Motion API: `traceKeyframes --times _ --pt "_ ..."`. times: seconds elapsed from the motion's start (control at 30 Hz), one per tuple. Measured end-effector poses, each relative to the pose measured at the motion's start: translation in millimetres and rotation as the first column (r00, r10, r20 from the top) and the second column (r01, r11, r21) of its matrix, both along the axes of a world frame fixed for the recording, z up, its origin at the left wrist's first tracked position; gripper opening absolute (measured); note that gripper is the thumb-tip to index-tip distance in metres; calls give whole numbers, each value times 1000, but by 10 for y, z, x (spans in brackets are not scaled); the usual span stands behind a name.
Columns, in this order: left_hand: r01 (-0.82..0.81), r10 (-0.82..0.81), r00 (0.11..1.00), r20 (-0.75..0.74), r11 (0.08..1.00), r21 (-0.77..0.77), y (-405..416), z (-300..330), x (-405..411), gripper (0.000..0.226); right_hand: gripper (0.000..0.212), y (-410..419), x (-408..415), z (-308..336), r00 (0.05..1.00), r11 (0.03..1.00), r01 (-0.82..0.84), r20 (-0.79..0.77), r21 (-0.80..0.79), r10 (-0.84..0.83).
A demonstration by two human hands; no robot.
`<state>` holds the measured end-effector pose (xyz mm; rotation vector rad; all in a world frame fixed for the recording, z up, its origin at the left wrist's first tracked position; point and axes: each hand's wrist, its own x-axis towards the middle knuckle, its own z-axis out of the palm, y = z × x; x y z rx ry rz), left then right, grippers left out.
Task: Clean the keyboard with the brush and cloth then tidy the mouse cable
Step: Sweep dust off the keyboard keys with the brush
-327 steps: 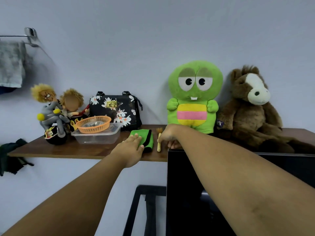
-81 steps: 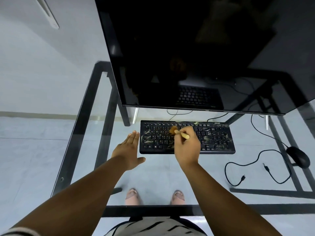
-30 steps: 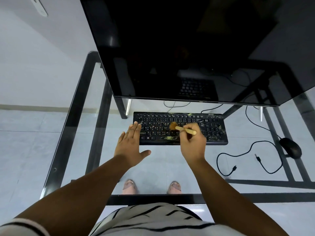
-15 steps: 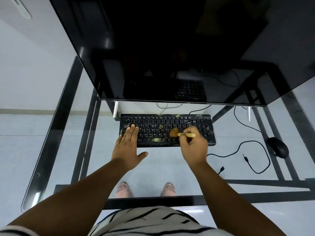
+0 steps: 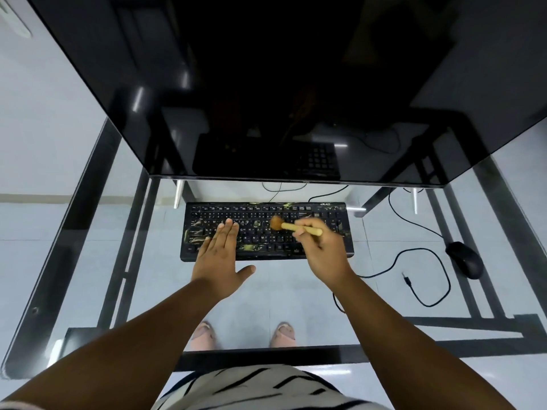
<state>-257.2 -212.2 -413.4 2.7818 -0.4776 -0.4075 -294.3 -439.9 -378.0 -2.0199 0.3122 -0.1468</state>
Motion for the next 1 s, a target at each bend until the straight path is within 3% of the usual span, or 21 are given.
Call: traceKeyframes --times 0.1,0.2,0.3,0.4,0.47,0.57,0.67,0.77,0.83,0.93,1.0 --pt "-8 8 1000 7 1000 -8 -78 5 -6 97 15 -74 17 -50 999 980 52 18 -192 -50" --pt "-15 15 1000 4 1000 -3 -123 3 -13 96 17 -187 46 -18 989 964 108 120 -242 -81" --pt "-28 28 1000 -3 1000 2 -154 -4 -20 96 21 -256 15 11 975 967 -190 82 -168 206" --pt "-38 38 999 1 999 16 -183 -11 -29 96 25 -336 -25 -49 933 897 -350 -16 -271 360" --pt "-45 45 999 4 999 15 -189 -11 -28 95 25 -385 -21 -100 963 921 -249 26 -300 269" --pt "-57 57 998 5 998 4 -206 -6 -28 95 23 -364 -35 -103 981 975 -123 126 -185 148" --pt "-59 59 998 6 998 18 -206 -12 -34 95 20 -257 -99 -107 978 976 -192 61 -104 199" --pt "-69 69 998 10 998 4 -212 -21 -21 96 21 -188 -162 -155 994 991 -29 104 -127 42" --pt "-77 78 997 9 997 -7 -221 -22 -12 96 17 -138 -175 -141 993 999 42 112 -19 -39" --pt "-76 76 997 17 997 -6 -231 -23 -23 96 12 -81 -228 -146 997 997 -68 21 -29 68" --pt "-74 74 997 15 997 -6 -231 -21 -29 96 13 -103 -228 -153 995 995 95 7 -28 -95"
